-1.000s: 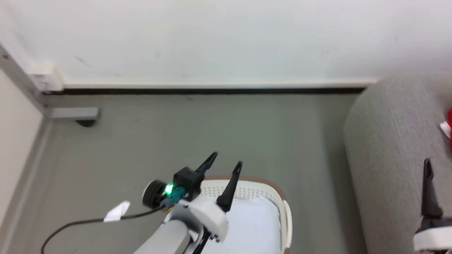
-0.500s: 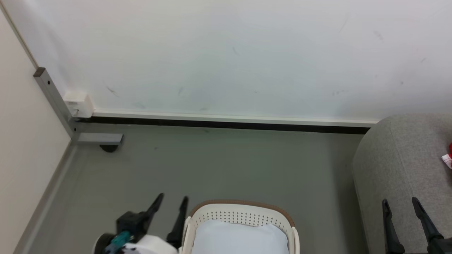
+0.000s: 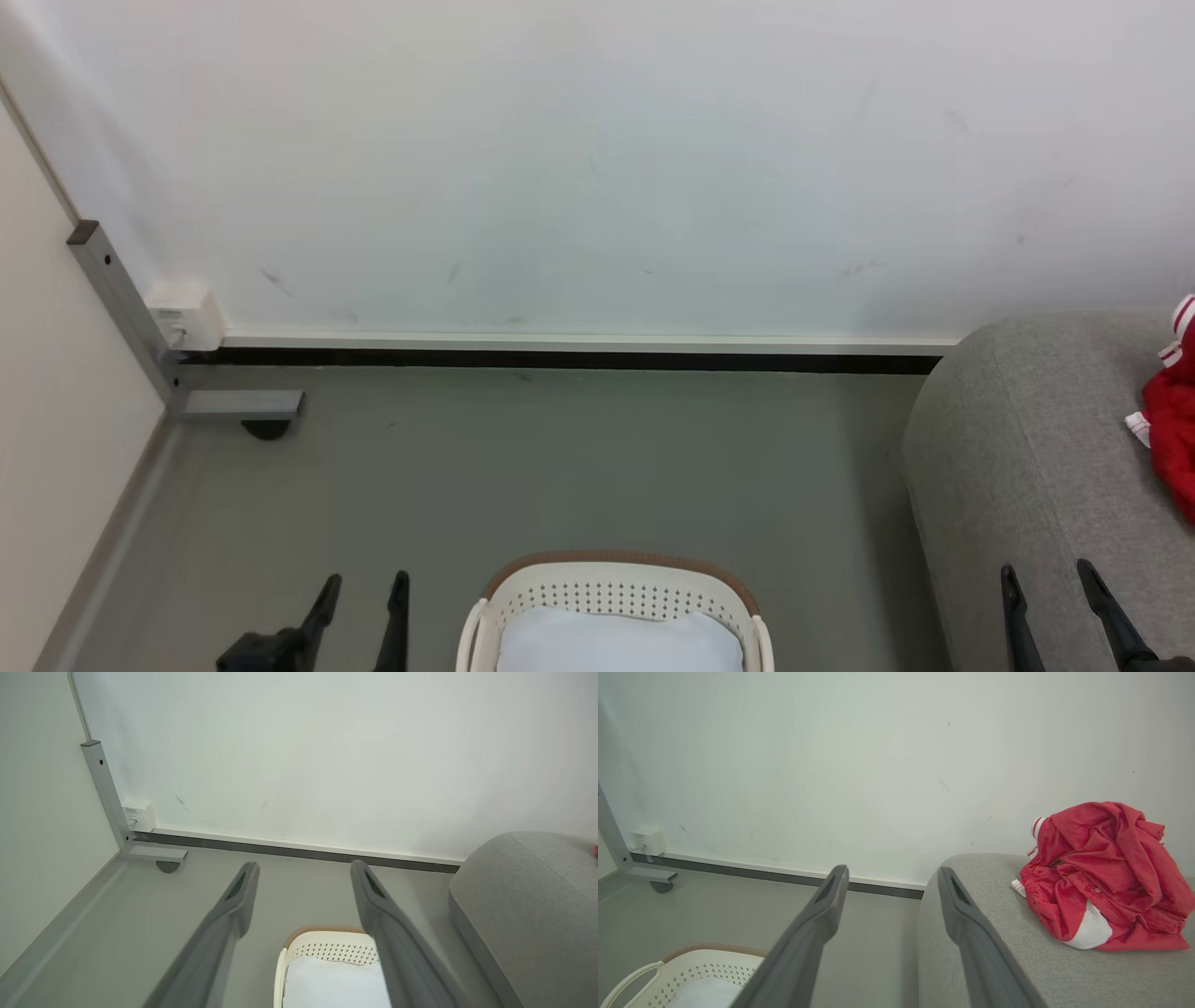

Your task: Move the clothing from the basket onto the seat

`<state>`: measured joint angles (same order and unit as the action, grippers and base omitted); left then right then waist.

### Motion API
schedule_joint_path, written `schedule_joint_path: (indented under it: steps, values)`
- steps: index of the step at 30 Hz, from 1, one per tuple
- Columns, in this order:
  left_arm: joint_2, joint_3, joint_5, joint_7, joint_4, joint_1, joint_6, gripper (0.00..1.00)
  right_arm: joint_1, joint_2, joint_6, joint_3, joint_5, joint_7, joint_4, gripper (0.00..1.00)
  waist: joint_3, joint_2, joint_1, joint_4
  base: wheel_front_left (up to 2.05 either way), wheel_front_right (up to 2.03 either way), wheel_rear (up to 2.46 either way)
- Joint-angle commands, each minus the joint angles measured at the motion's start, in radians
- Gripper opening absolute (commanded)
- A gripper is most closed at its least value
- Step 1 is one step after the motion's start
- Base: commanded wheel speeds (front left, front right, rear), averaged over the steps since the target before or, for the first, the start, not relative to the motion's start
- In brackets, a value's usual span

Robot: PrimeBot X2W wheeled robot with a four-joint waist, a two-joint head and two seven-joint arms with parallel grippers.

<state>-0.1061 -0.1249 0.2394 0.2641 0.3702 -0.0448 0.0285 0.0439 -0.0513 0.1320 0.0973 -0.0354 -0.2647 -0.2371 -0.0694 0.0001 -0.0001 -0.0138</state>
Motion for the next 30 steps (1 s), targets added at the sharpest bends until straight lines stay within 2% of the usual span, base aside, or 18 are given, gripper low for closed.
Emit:
schedule_joint_path:
  steps: [1,11,30]
  values:
    - [0.002,0.014,-0.022,0.0,-0.008,0.014,0.011,1.0,0.01,0.0,-0.003,0.003,0.001,0.001,-0.002,1.0,0.0,-0.0001,0.0001,-0.003,0.0,0.0,0.0]
    - [0.037,0.059,-0.087,0.0,-0.032,0.01,0.066,1.0,-0.006,0.0,-0.003,0.004,0.012,0.001,-0.004,1.0,0.007,-0.0001,0.0001,-0.01,0.0,0.0,0.0]
    - [0.053,0.074,-0.115,0.0,-0.034,-0.005,0.091,1.0,-0.019,0.0,-0.003,0.016,0.013,0.001,0.003,1.0,0.01,-0.0001,0.0001,-0.012,0.0,0.0,0.0]
